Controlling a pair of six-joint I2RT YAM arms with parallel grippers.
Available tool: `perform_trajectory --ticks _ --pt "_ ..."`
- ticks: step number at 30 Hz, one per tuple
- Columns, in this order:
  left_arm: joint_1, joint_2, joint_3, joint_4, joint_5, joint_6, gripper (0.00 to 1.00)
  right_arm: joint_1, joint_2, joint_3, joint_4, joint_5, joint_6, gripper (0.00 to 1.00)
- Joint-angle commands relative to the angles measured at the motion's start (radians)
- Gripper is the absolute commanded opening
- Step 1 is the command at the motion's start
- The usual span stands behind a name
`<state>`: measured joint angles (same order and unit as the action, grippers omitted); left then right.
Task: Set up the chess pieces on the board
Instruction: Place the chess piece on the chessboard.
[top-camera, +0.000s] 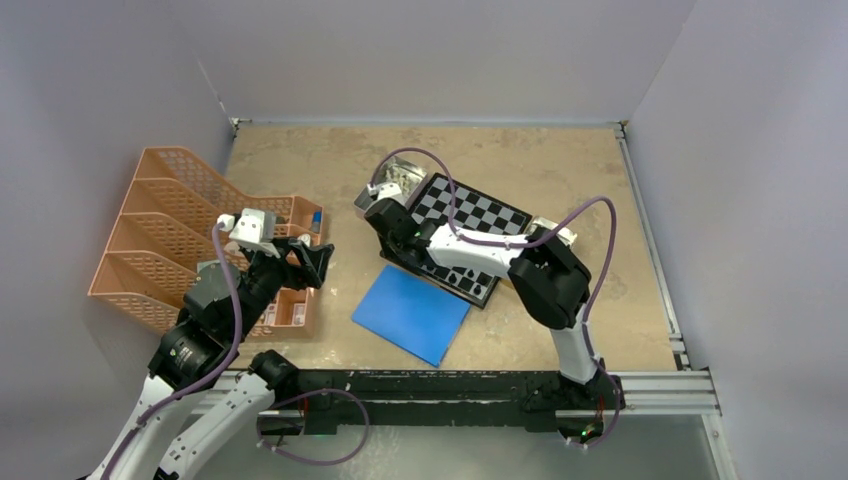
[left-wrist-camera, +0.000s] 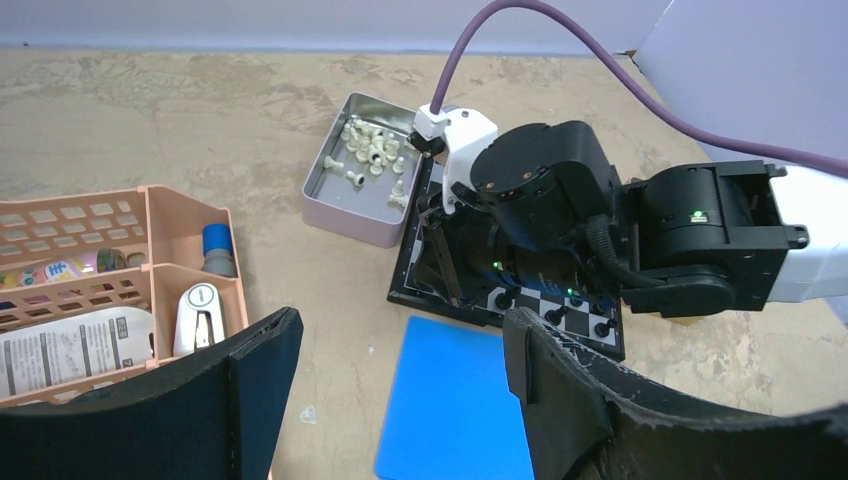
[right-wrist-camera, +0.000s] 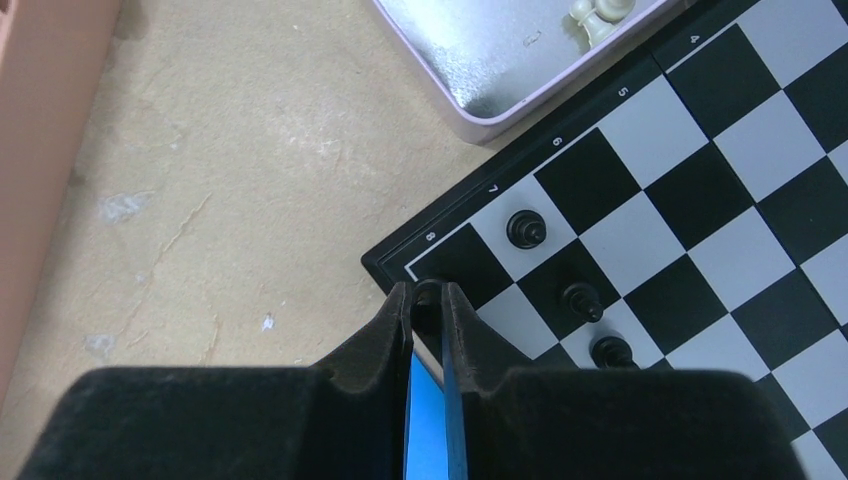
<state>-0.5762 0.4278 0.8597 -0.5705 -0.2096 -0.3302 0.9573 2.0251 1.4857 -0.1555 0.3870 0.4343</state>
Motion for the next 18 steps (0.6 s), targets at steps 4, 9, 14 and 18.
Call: perform_trajectory --ticks 4,9,14,18 --pt "0.004 -0.004 0.001 0.034 -0.001 -0.006 0.74 0.001 0.041 0.042 -0.018 0.07 0.036 0.16" --pt "0.004 -0.003 0.001 0.035 0.001 -0.004 0.73 -0.002 0.05 0.034 -0.022 0.076 0.052 0.17" --pt "0.003 -0.003 -0.001 0.038 0.002 -0.001 0.73 -0.005 0.053 0.029 -0.031 0.088 0.058 0.2" --pt "0.004 0.0 -0.001 0.038 0.008 0.0 0.73 -0.006 0.053 0.027 -0.03 0.096 0.06 0.22"
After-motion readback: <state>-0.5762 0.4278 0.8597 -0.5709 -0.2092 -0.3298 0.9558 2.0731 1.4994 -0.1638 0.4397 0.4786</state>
